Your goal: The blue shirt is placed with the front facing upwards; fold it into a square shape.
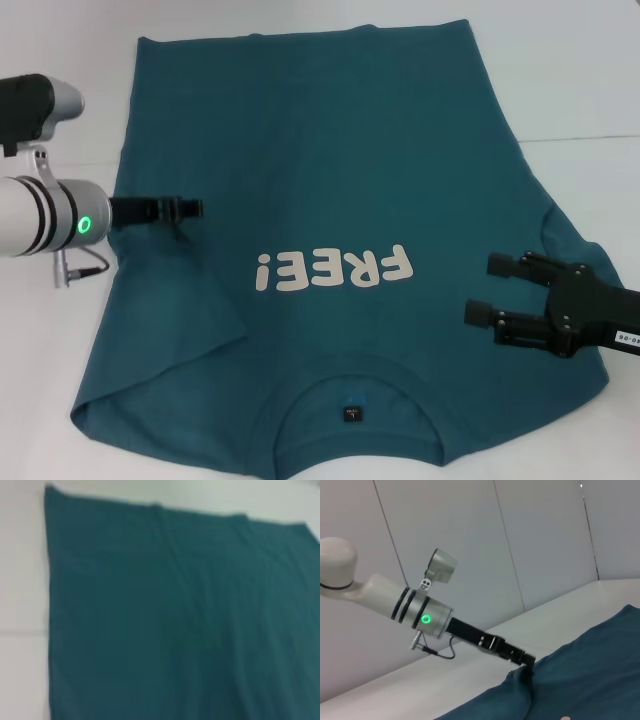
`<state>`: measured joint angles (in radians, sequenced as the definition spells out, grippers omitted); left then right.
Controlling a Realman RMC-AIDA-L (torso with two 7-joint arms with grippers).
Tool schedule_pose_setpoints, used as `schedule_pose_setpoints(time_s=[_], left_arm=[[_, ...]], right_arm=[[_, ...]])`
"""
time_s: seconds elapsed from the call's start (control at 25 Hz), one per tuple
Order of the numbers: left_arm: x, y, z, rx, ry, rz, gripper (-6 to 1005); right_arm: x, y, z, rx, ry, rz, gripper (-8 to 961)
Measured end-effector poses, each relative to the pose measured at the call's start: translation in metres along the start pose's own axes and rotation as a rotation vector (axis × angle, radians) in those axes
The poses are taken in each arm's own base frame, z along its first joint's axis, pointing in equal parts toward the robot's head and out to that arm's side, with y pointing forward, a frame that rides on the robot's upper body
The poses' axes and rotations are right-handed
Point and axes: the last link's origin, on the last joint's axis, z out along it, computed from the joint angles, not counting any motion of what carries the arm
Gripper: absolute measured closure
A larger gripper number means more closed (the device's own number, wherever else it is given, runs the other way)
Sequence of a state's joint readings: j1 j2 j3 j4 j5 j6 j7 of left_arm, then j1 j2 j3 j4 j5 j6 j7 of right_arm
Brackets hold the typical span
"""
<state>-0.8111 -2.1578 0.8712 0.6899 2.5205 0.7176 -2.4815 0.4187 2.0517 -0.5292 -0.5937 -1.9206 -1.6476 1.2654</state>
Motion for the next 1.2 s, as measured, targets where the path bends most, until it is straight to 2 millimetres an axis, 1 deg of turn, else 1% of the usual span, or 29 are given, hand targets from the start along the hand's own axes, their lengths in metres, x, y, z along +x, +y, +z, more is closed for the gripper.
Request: schedule_pose_setpoints(time_s=[0.12, 0.24, 0.32, 0.4, 0.48, 0.52, 0.56, 0.72, 0.8, 0.88, 0.92, 1.0, 1.08, 1.2], left_arm=[[0.007, 0.0, 0.002, -0.007, 0.071, -0.001, 309], [0.015, 0.005, 0.001, -0.037, 0.133, 0.04, 298], [0.02, 0.012, -0.004, -0.08, 0.162, 0.096, 290], [0.021, 0.021, -0.013, -0.153, 0.161, 0.187, 282], [0.015, 0.032, -0.026, -0.246, 0.132, 0.309, 274], [0.006, 0.034, -0.038, -0.302, 0.116, 0.408, 270], [0.003, 0.034, -0.04, -0.316, 0.115, 0.429, 266], [-0.028, 0.031, -0.055, -0.415, 0.091, 0.545, 251], [-0.041, 0.027, -0.058, -0.436, 0.086, 0.587, 243], [-0.049, 0.022, -0.059, -0.425, 0.097, 0.606, 235], [-0.053, 0.02, -0.057, -0.421, 0.102, 0.606, 211], [-0.058, 0.018, -0.054, -0.415, 0.107, 0.599, 162], [-0.059, 0.017, -0.051, -0.412, 0.106, 0.591, 114], [-0.056, 0.018, -0.048, -0.408, 0.109, 0.59, 114]], right_arm=[[0.0, 0.0, 0.0, 0.0, 0.0, 0.0, 48], [0.0, 0.0, 0.0, 0.0, 0.0, 0.0, 48], [0.0, -0.001, 0.0, 0.002, 0.0, 0.002, 48], [-0.003, -0.004, -0.002, 0.015, 0.002, 0.021, 48], [-0.008, -0.008, -0.007, 0.038, 0.007, 0.059, 48], [-0.011, -0.01, -0.012, 0.054, 0.011, 0.078, 48], [-0.015, -0.012, -0.015, 0.068, 0.014, 0.104, 48], [-0.035, -0.023, -0.032, 0.145, 0.015, 0.246, 49], [-0.045, -0.032, -0.043, 0.201, 0.037, 0.373, 49], [-0.053, -0.04, -0.053, 0.263, 0.055, 0.478, 49], [-0.057, -0.044, -0.058, 0.299, 0.056, 0.522, 49], [-0.063, -0.052, -0.069, 0.395, 0.07, 0.569, 49], [-0.067, -0.058, -0.076, 0.48, 0.092, 0.589, 49], [-0.071, -0.066, -0.076, 0.565, 0.14, 0.605, 49]])
